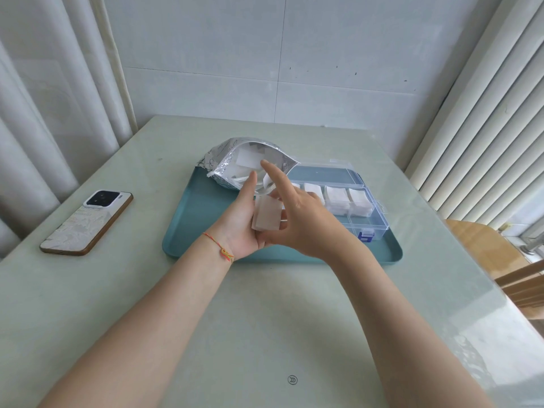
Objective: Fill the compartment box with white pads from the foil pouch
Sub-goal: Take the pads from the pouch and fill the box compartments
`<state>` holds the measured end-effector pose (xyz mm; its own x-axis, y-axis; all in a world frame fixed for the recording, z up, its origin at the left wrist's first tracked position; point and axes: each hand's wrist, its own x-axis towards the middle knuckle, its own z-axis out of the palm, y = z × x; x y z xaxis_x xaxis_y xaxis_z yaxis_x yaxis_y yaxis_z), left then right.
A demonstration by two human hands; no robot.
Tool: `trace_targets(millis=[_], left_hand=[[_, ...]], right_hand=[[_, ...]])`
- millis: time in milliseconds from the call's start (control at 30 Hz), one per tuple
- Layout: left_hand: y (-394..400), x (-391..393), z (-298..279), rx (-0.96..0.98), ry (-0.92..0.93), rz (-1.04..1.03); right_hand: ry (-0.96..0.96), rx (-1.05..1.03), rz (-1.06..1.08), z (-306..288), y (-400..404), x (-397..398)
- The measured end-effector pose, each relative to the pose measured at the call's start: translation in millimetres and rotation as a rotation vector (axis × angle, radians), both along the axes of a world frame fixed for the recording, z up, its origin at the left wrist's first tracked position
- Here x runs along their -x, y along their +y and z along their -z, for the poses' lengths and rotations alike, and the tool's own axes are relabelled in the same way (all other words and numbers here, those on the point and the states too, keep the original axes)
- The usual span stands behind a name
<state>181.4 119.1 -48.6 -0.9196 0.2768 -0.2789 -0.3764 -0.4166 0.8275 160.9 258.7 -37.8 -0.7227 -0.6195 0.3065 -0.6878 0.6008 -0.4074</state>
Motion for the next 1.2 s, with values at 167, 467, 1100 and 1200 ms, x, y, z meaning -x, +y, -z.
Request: trace_targets(millis=[167,467,1100,1200], left_hand=[[-0.2,4.0,6.1,0.074,-0.003,-0.016],[3.0,6.5,-2.3,0.081,0.109,0.065],[6.8,3.7,12.8,0.444,0.297,-0.345],[4.4,2.1,12.2,0.355,0.309,-0.31]], right_hand=[[-0.145,0.155,0.036,-4.9,5.0,3.2],[-0.377,0.335,0.187,-17.0,17.4,14.3],[-0.253,0.354,0.242,-7.7,23.9,21.7],[-0.342,0.368,0.216,-10.5,23.4,18.5]])
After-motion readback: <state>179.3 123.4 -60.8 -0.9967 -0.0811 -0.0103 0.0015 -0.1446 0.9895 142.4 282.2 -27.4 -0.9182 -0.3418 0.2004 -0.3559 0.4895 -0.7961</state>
